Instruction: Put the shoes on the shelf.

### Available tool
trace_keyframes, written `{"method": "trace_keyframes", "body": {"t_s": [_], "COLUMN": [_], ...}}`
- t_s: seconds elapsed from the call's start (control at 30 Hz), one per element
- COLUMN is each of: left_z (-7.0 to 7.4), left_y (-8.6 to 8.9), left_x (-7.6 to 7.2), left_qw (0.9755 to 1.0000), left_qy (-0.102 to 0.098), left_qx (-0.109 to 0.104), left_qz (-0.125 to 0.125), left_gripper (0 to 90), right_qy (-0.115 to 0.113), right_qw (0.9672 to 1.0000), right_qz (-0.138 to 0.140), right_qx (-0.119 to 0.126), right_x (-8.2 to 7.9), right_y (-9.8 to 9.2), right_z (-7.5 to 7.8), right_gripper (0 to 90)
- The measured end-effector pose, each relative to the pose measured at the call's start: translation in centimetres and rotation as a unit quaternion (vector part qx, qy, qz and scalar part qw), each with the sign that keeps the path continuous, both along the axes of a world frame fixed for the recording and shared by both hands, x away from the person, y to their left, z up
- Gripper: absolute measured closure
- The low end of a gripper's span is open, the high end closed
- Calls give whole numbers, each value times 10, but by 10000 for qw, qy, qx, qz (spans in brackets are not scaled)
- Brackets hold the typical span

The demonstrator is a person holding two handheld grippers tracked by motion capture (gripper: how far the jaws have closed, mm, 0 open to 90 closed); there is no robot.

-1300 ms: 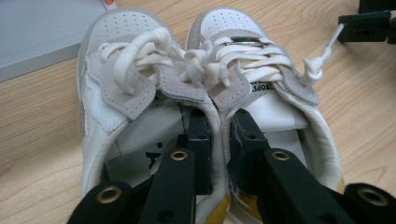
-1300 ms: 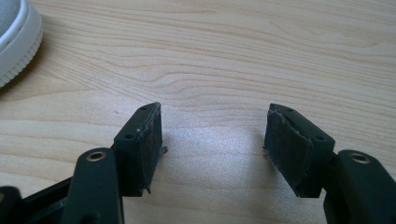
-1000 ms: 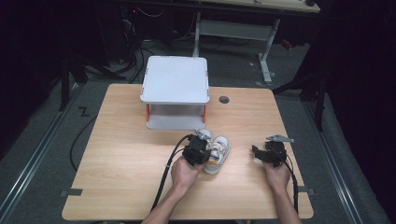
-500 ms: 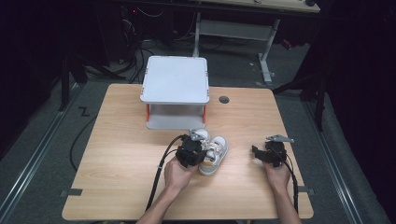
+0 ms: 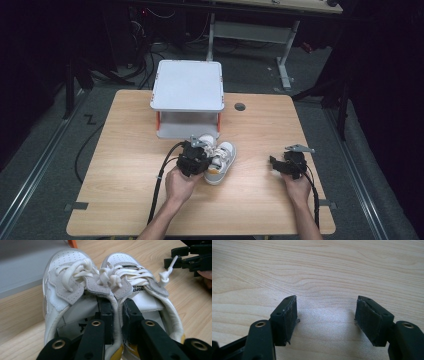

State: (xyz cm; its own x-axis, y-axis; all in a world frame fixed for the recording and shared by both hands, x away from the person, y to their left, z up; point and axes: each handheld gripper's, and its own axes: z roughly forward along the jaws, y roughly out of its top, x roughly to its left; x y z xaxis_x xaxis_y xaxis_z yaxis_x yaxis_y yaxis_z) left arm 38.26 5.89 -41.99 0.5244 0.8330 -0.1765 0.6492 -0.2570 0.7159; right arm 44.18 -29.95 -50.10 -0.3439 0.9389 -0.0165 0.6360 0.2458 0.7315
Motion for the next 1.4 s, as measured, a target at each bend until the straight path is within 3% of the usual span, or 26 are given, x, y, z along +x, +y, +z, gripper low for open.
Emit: {"method": "trace_keyframes", "body": {"t_s": [0.43,0.67,0.97,1.13,1.4], "left_z": [3,9,4,-6,-18], "left_y": [25,37,49,48,44], "left_x": [9,19,41,56,77], "left_qw": [9994,9986,9953,9925,9900], "left_qy": [-31,-175,-302,-368,-445], "left_qx": [120,168,283,474,407], "left_qz": [315,477,871,1063,1275], "left_gripper": [804,803,803,801,798], "right_qy": [4,1,10,7,7], "right_qw": [10000,10000,10000,10000,10000], "right_qz": [-18,-12,-16,-11,-9], "right_qx": [-1,-8,-8,-13,-13], "right_x": [0,0,0,0,0], "right_y": [0,0,0,0,0], "right_z": [0,0,0,0,0], "right_gripper": [337,337,336,335,335]}}
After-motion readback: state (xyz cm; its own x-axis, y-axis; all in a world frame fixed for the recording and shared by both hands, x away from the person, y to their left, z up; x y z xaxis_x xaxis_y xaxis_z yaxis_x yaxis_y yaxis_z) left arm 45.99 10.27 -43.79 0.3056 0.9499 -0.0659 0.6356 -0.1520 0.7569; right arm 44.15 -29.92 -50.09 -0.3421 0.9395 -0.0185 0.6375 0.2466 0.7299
